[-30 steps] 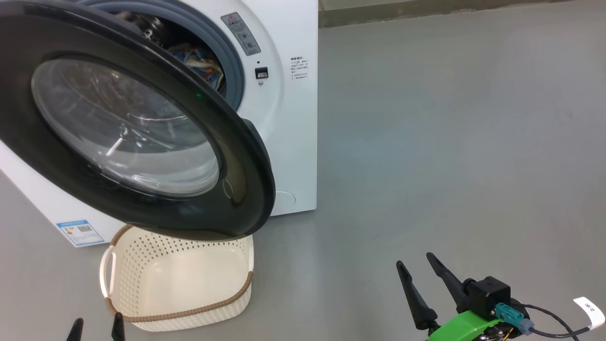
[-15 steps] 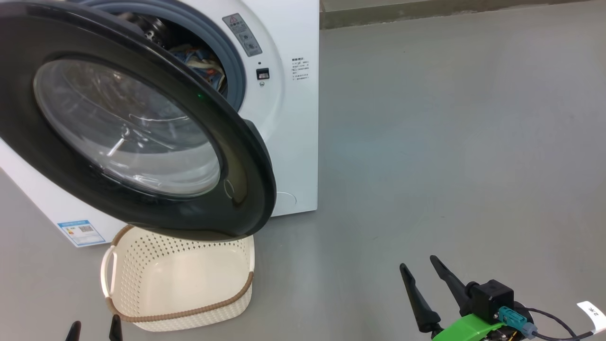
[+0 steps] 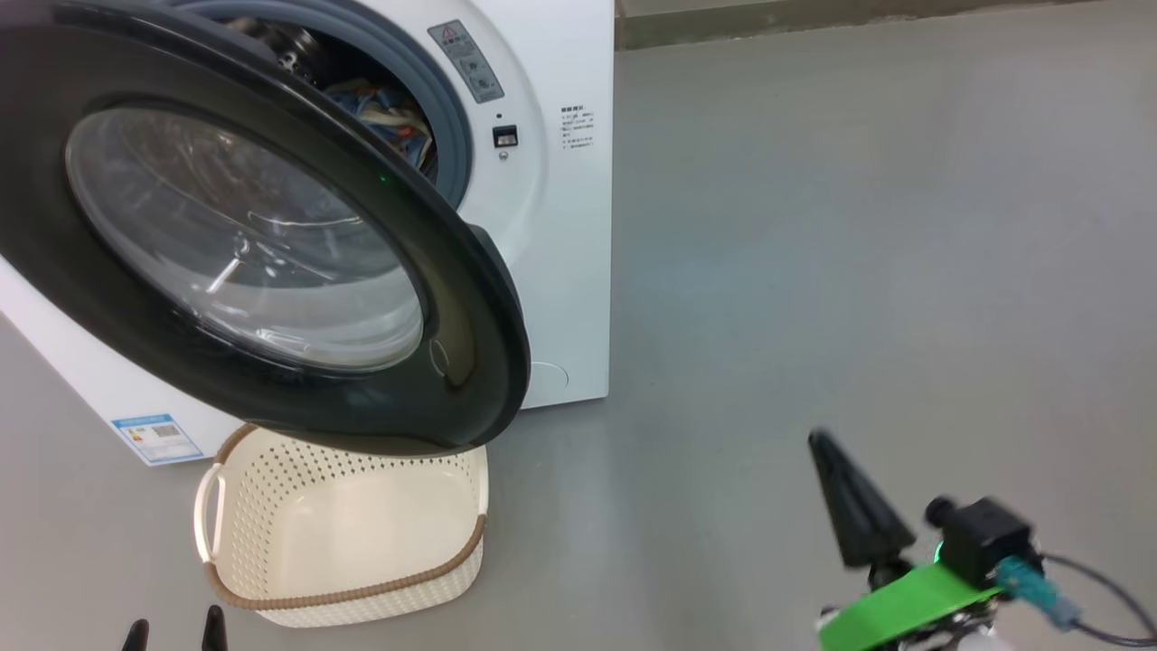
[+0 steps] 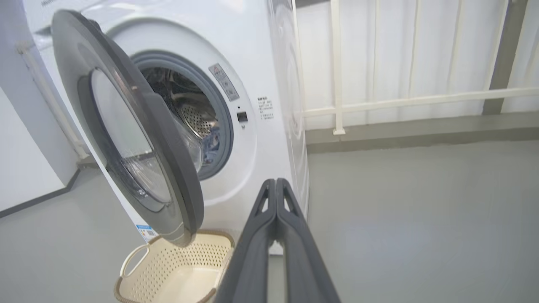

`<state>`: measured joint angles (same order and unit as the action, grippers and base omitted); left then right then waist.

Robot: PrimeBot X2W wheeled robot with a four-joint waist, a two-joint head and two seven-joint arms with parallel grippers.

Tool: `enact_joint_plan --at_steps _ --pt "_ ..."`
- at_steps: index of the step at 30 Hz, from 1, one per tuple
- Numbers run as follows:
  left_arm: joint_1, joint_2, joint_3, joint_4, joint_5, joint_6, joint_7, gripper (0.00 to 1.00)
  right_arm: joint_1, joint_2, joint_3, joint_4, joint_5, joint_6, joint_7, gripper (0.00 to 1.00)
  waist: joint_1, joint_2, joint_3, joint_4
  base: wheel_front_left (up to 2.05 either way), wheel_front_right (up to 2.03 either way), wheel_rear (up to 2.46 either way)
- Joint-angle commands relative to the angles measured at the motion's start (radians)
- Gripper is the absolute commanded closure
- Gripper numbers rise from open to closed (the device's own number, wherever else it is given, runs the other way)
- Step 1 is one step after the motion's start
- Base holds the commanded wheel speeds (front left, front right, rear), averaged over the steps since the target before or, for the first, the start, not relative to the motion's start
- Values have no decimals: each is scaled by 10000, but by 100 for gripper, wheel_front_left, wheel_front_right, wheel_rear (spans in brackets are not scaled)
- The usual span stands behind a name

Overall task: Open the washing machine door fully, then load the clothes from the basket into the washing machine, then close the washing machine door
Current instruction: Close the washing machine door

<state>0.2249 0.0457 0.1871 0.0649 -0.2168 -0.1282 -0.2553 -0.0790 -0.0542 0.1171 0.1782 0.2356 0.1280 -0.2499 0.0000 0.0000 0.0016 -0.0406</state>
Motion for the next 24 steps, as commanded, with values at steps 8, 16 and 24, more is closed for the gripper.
enact_joint_plan --at_steps 8,16,24 --pt "-380 48 343 -130 -208 -25 -64 0 -386 40 732 -2888 -25 27 -118 100 0 0 161 112 0 0 0" --pt "-660 46 154 -28 -393 -25 -65 0 -1124 -89 2551 -4449 -424 27 -118 100 0 0 475 577 0 0 0" --pt "-978 90 -102 14 -480 -25 -65 0 -2131 -551 4404 -4300 -505 27 -118 100 0 0 808 1439 0 0 0"
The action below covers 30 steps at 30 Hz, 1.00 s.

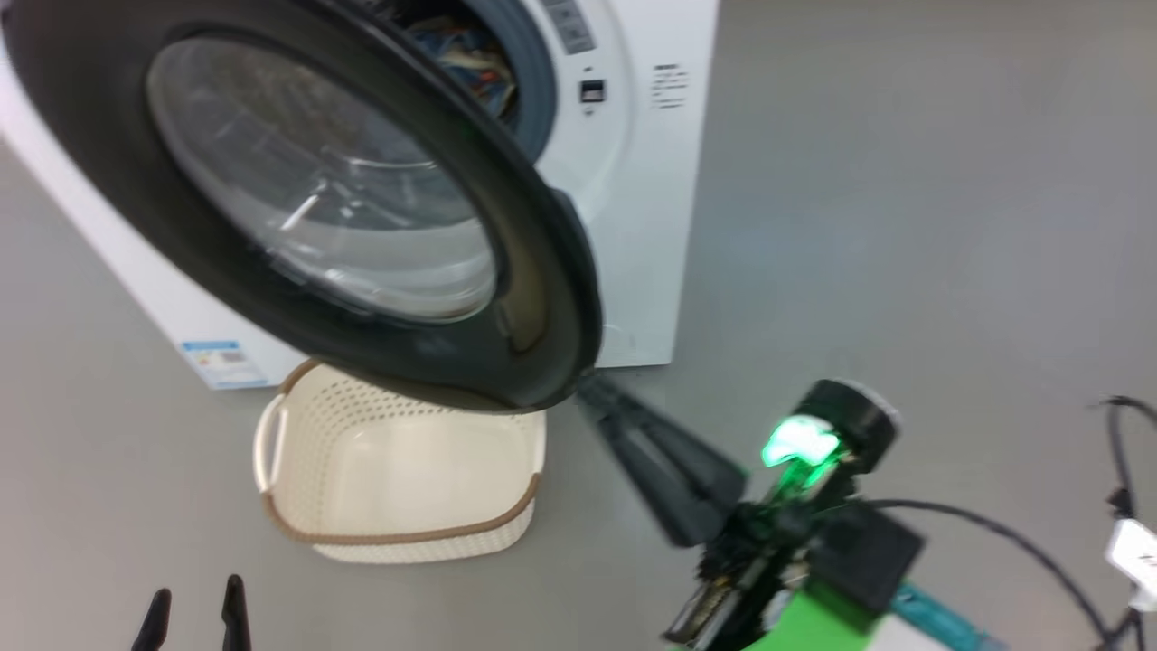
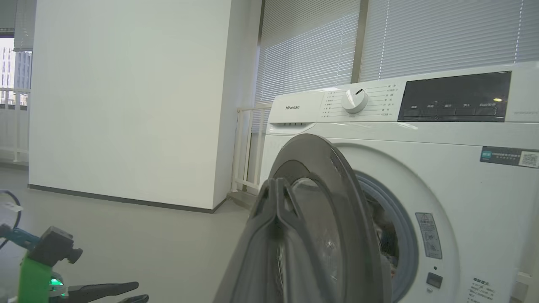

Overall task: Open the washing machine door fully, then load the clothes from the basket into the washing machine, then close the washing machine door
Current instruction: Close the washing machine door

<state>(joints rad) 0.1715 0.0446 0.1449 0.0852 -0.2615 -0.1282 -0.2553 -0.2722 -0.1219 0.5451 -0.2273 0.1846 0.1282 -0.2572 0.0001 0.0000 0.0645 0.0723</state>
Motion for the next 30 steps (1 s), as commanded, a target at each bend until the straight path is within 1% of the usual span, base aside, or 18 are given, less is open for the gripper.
enact_joint_plan --at_steps 1,8,12,14,17,22,27,30 --pt "-482 119 285 -184 -50 -25 -65 0 -296 100 329 -143 30 25 -46 100 -1 0 223 429 0 0 0" --pt "-763 230 -31 -158 -177 -25 -65 0 -757 -36 1373 1011 265 25 -46 100 -1 0 560 1253 0 0 0" --pt "-1004 293 -245 -181 -289 -25 -65 0 -1120 -140 2023 1843 541 25 -46 100 -1 0 912 1654 0 0 0" --pt "-1154 308 -334 -219 -363 -25 -65 0 -1341 -153 2168 2196 616 25 -46 100 -1 0 1148 1820 0 0 0" --pt "-1415 306 -481 -304 -479 -25 -65 0 -1623 -112 2069 2643 616 25 -46 100 -1 0 1545 2041 0 0 0" --pt "-1845 277 -729 -395 -656 -25 -65 0 -1932 19 1605 3297 406 25 -46 100 -1 0 2160 2273 0 0 0" --pt "-2082 273 -816 -411 -802 -25 -65 0 -2187 103 1484 3692 480 25 -46 100 -1 0 2541 2256 0 0 0" --pt "-2207 314 -865 -404 -881 -25 -65 0 -2422 167 1167 3960 488 25 -46 100 -1 0 2787 2175 0 0 0"
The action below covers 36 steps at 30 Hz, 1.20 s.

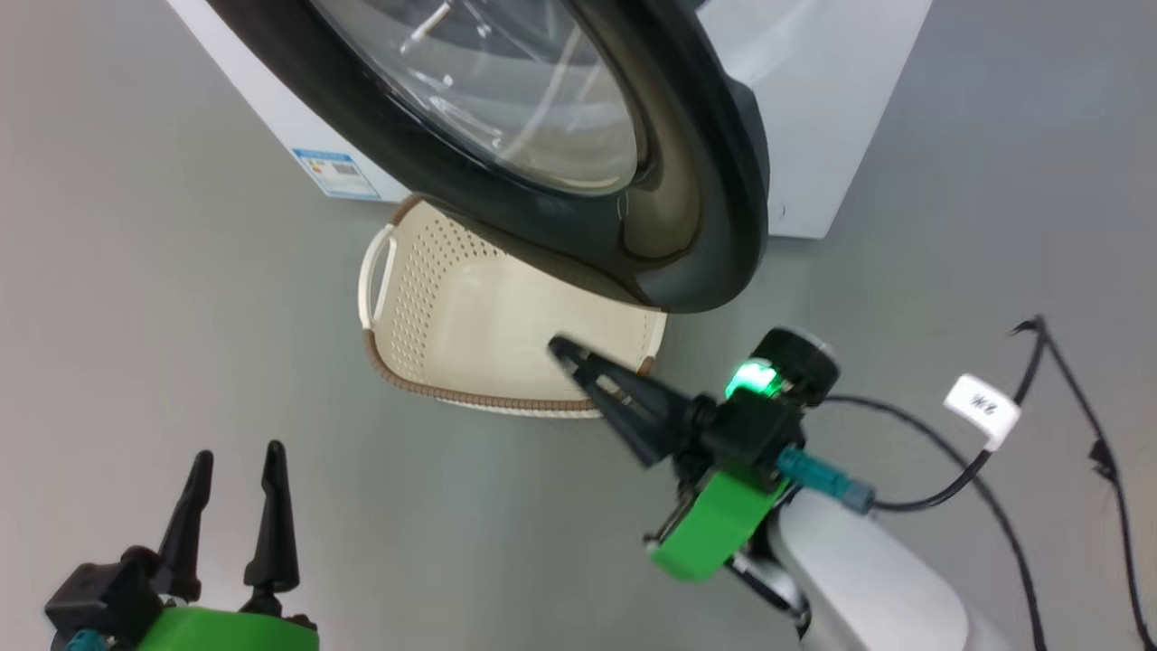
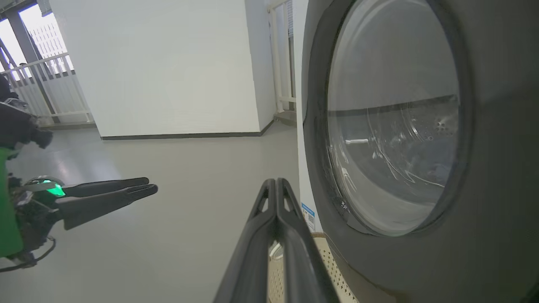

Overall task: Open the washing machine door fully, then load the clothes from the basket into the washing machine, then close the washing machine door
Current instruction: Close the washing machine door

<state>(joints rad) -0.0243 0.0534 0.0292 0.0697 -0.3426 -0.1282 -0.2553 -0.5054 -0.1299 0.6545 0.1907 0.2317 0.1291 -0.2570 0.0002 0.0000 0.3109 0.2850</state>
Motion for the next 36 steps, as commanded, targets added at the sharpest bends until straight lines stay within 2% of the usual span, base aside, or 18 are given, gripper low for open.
enact_joint_plan --at_steps 1,9,19,25,36 --pt "-297 237 265 -237 -94 -25 -65 0 -133 290 -107 -142 43 16 -47 100 -2 0 386 29 0 0 0" --pt "-526 393 151 -209 -249 -25 -65 0 -450 611 -1656 374 -319 16 -47 100 -2 0 766 -187 0 0 0" --pt "-781 635 -26 -219 -471 -25 -65 0 -1536 789 -2965 645 -544 16 -47 100 -2 0 1316 -430 0 0 0" --pt "-999 694 -161 -222 -602 -25 -65 0 -2300 794 -3501 685 -667 16 -47 100 -2 0 1684 -440 0 0 0" --pt "-1506 733 -467 -361 -800 -25 -65 0 -4380 796 -3935 1459 -1309 16 -47 100 -2 0 2451 -224 0 0 0"
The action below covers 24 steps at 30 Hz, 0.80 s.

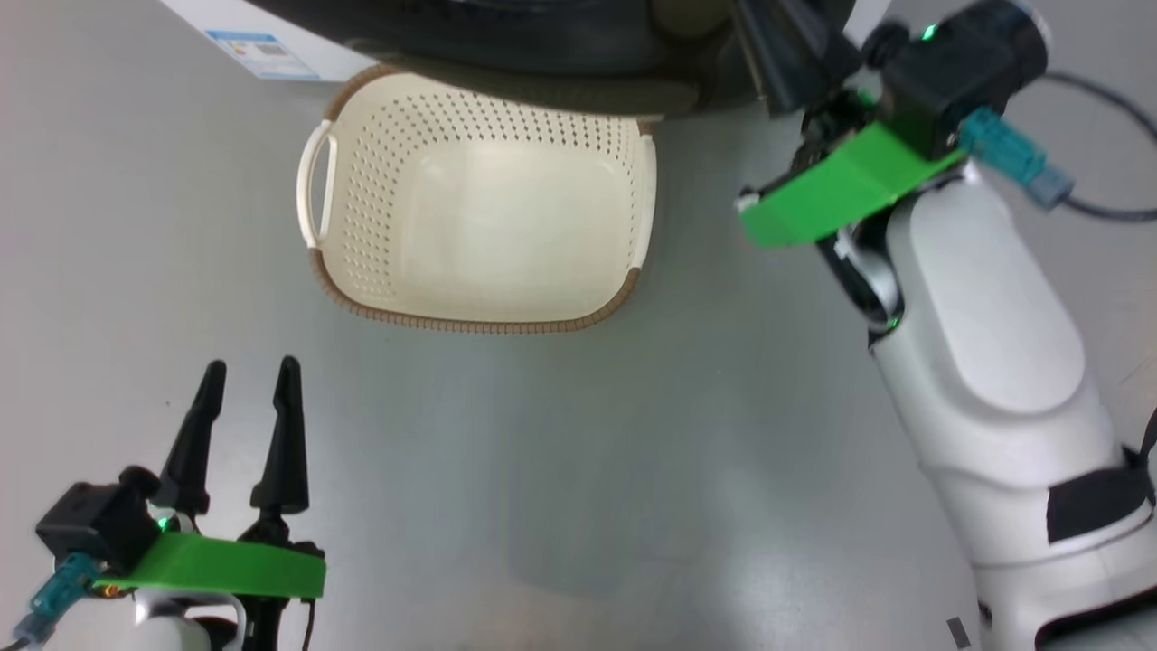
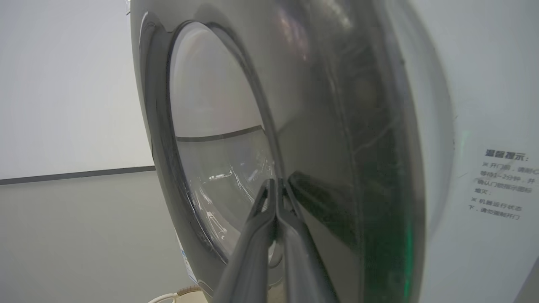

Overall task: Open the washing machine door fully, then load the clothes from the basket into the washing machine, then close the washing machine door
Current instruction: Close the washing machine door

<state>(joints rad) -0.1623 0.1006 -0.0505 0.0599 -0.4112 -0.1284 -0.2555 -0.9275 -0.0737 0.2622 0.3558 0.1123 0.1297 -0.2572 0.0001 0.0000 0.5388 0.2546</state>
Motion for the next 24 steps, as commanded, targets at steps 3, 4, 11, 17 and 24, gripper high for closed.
enact_joint_plan --at_steps 3,4,11,17,24 --pt "-202 265 283 -297 -138 -23 -63 0 -496 234 -155 -20 -163 10 -46 100 -1 0 302 102 0 0 0" --pt "-236 262 255 -313 -165 -23 -63 0 -661 234 -214 64 -208 10 -46 100 -1 0 374 111 0 0 0" --pt "-497 304 -34 -293 -332 -23 -63 0 -1869 234 -536 491 -302 10 -46 100 -1 0 903 169 0 0 0" --pt "-747 335 -362 -461 -473 -23 -63 0 -2682 234 -674 610 -346 10 -46 100 -1 0 1307 350 0 0 0" --pt "-886 295 -693 -461 -591 -23 -63 0 -3410 235 -883 769 -398 10 -46 100 -1 0 1569 339 0 0 0"
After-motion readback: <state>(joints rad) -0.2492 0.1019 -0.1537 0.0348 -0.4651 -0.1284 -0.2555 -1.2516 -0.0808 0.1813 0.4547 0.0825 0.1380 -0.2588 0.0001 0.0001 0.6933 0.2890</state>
